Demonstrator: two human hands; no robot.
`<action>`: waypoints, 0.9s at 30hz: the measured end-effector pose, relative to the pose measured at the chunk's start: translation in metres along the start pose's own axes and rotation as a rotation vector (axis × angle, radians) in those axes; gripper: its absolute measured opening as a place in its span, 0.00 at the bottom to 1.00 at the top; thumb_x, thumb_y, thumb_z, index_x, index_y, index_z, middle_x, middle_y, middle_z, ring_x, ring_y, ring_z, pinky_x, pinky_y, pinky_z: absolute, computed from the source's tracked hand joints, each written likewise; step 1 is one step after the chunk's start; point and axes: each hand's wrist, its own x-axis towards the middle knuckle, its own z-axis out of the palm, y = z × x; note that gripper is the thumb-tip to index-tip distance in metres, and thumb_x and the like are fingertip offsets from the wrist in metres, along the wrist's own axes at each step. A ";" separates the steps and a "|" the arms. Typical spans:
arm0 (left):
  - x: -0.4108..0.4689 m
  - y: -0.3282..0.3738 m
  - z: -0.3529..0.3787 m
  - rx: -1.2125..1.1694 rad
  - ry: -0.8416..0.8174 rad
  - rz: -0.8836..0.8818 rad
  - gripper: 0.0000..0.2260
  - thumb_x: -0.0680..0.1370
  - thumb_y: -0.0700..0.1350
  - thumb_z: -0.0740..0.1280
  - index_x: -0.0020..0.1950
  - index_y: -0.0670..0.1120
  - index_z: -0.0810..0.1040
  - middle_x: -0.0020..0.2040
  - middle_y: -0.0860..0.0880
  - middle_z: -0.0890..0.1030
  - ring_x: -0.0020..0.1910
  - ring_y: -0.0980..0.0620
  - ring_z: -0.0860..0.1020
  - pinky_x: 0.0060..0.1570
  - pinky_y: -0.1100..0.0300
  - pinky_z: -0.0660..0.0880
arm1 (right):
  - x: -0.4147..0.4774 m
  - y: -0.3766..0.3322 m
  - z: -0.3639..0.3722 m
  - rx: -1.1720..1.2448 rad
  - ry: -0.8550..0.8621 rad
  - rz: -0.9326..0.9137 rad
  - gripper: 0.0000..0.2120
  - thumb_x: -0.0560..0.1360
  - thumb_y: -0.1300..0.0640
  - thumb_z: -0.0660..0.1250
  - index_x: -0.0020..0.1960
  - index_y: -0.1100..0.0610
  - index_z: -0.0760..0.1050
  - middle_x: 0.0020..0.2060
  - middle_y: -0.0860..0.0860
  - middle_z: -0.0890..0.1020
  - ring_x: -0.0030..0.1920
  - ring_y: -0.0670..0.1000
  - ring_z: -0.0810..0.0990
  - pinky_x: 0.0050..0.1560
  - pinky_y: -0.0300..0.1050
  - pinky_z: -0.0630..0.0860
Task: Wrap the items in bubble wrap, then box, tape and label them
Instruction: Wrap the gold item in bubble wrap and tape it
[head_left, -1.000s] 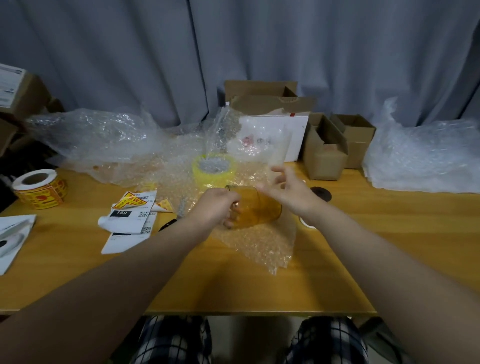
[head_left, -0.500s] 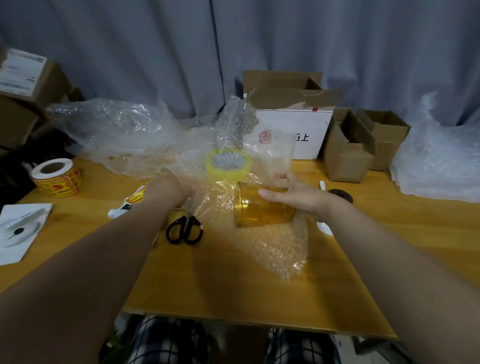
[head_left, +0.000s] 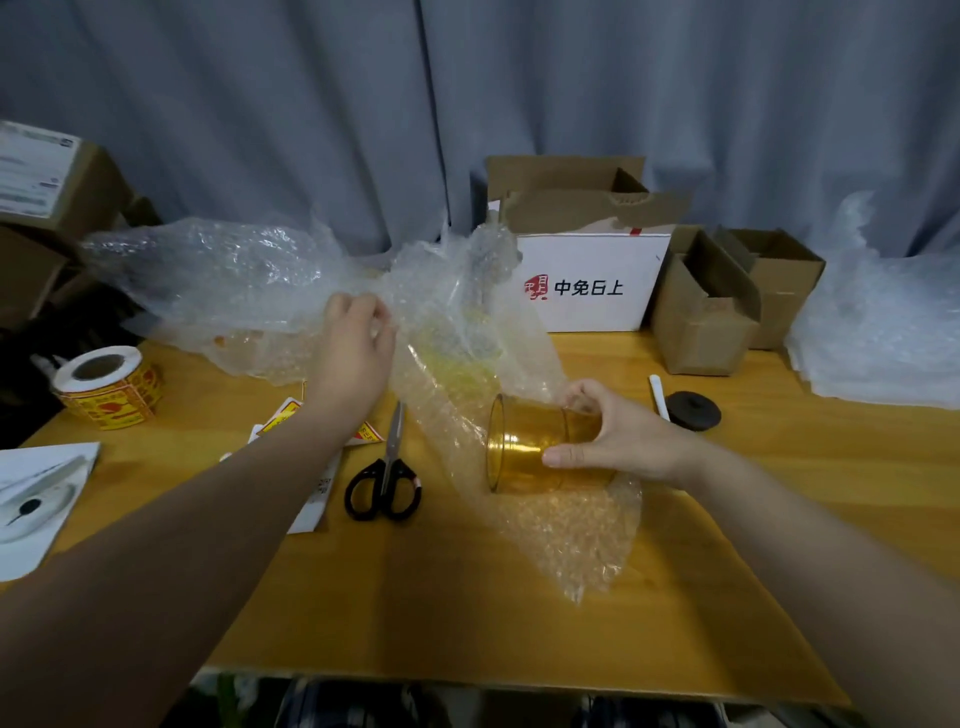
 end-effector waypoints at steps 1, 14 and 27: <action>-0.001 0.007 0.000 -0.057 0.020 0.026 0.05 0.80 0.43 0.61 0.54 0.43 0.72 0.55 0.47 0.69 0.46 0.50 0.73 0.51 0.55 0.73 | 0.000 0.001 0.003 -0.013 0.048 -0.013 0.36 0.59 0.39 0.76 0.61 0.46 0.65 0.65 0.43 0.69 0.68 0.44 0.65 0.64 0.39 0.63; 0.046 0.052 -0.004 -0.097 -0.134 0.250 0.04 0.77 0.38 0.64 0.51 0.45 0.75 0.70 0.45 0.66 0.70 0.52 0.65 0.63 0.69 0.56 | 0.006 -0.003 0.033 0.007 0.550 -0.029 0.55 0.58 0.38 0.79 0.75 0.44 0.49 0.72 0.48 0.60 0.70 0.49 0.64 0.69 0.52 0.67; -0.022 0.072 0.029 0.053 -0.132 0.206 0.30 0.75 0.58 0.66 0.71 0.47 0.61 0.67 0.44 0.61 0.66 0.44 0.64 0.65 0.50 0.62 | 0.019 -0.007 0.012 0.173 0.382 0.117 0.50 0.65 0.37 0.74 0.77 0.48 0.51 0.71 0.48 0.66 0.70 0.50 0.66 0.68 0.46 0.66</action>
